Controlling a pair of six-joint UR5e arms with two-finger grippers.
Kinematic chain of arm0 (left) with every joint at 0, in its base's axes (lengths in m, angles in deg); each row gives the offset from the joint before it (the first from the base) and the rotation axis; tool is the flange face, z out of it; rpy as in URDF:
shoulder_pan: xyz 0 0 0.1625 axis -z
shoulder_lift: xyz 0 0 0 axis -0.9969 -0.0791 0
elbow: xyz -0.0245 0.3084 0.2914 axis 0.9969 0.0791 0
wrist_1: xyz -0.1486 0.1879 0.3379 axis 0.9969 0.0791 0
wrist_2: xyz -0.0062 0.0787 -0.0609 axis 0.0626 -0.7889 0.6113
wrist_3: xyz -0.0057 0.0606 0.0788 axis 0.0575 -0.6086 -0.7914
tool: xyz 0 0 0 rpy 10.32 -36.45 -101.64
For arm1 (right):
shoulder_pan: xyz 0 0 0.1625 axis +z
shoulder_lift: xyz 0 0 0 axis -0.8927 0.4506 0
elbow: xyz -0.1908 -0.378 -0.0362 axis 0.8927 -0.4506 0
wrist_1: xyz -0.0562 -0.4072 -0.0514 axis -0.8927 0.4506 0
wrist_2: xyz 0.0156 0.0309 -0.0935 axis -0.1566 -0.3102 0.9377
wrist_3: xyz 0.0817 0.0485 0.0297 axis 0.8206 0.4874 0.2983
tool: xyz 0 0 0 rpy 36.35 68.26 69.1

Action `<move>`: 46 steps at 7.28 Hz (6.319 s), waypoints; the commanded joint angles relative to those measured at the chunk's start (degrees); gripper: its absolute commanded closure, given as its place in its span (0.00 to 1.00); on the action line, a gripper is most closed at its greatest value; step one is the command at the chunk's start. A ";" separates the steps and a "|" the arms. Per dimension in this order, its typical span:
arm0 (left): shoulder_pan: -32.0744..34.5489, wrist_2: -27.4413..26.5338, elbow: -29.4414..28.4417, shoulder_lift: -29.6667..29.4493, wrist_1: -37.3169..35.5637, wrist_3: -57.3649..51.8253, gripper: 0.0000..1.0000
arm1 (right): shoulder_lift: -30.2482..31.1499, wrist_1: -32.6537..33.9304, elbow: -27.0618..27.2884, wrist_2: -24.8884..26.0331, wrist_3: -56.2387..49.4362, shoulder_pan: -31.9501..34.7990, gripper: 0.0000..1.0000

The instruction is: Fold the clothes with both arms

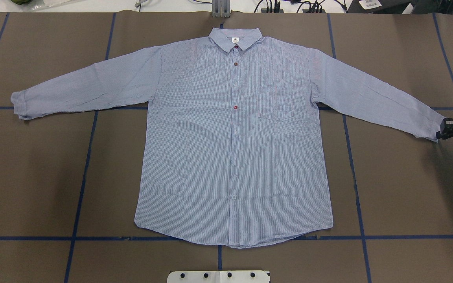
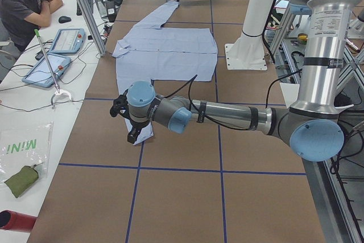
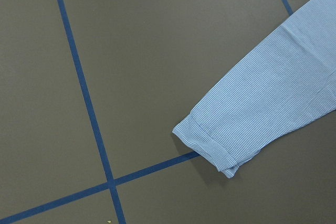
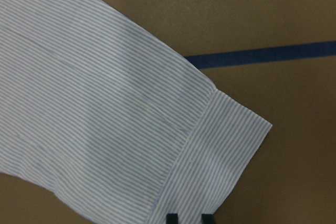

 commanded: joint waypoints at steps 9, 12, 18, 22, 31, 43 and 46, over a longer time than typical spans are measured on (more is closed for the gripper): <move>0.00 0.06 0.53 -0.27 -0.08 0.71 0.00 | -0.54 1.88 -0.61 1.82 -0.13 -0.31 0.60; 0.00 0.06 1.23 -0.27 -0.08 1.23 0.00 | -0.62 2.50 -0.61 2.00 -0.13 -0.92 0.59; 0.00 0.06 1.76 -0.27 -0.09 1.50 0.00 | -0.71 3.20 -0.52 2.09 -0.13 -0.84 0.79; 0.00 0.06 1.76 -0.27 -0.09 1.50 0.00 | -0.62 3.20 2.54 1.73 -0.21 1.80 1.00; 0.00 0.06 1.76 -0.27 0.00 1.50 0.00 | -0.36 3.46 0.72 4.28 -0.48 -1.63 0.56; 0.00 0.06 2.55 -0.27 -0.17 1.94 0.00 | -1.06 4.87 8.75 3.14 -0.65 1.62 1.00; 0.00 0.06 2.55 -0.27 -0.26 1.94 0.00 | -16.02 33.04 25.00 2.88 -0.65 -1.08 1.00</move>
